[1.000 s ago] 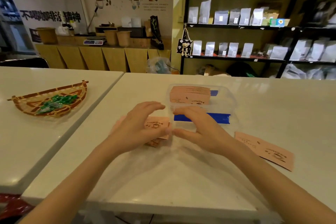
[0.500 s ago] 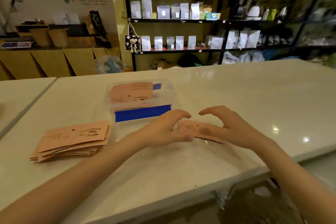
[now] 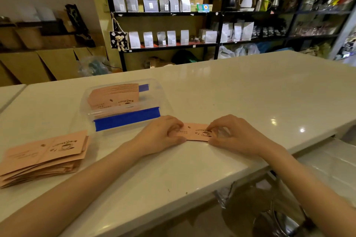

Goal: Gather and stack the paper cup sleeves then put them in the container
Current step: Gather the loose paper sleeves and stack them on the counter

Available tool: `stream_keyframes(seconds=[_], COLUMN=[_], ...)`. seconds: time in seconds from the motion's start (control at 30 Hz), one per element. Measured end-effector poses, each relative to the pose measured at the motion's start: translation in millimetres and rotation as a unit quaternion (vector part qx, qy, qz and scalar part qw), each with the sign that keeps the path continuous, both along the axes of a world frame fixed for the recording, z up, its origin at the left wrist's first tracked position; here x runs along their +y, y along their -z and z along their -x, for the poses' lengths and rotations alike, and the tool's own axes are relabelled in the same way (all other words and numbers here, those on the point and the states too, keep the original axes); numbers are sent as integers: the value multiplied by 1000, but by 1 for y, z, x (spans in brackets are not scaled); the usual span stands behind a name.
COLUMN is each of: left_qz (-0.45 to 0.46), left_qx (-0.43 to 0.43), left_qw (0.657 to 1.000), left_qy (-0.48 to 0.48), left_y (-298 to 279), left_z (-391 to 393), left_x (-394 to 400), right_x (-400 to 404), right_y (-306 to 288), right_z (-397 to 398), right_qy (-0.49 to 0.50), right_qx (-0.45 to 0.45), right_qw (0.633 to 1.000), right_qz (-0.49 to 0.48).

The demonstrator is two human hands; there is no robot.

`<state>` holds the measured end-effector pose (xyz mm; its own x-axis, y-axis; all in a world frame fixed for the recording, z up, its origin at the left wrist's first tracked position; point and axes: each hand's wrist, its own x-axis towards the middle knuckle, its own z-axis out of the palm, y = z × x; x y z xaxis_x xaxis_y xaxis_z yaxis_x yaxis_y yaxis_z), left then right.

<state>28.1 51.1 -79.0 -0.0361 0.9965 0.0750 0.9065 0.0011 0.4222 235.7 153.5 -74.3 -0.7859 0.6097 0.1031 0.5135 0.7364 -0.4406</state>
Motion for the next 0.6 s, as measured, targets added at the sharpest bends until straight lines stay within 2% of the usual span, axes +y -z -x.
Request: stream_keyframes(seconds=[0.17, 0.4, 0.6], left_qz=[-30, -126, -240], left_qx=[5, -47, -86], left_qw=[1000, 990, 963], left_qy=[-7, -40, -91], left_y=[-7, -34, -68], left_z=[1, 17, 40], left_x=[-3, -24, -63], right_x=[2, -7, -26], right_y=[-10, -45, -73], right_z=[3, 13, 51], right_qy=[0, -34, -70], right_qx=[31, 123, 184], right_qw=[1000, 992, 980], right_qz=[-3, 8, -1])
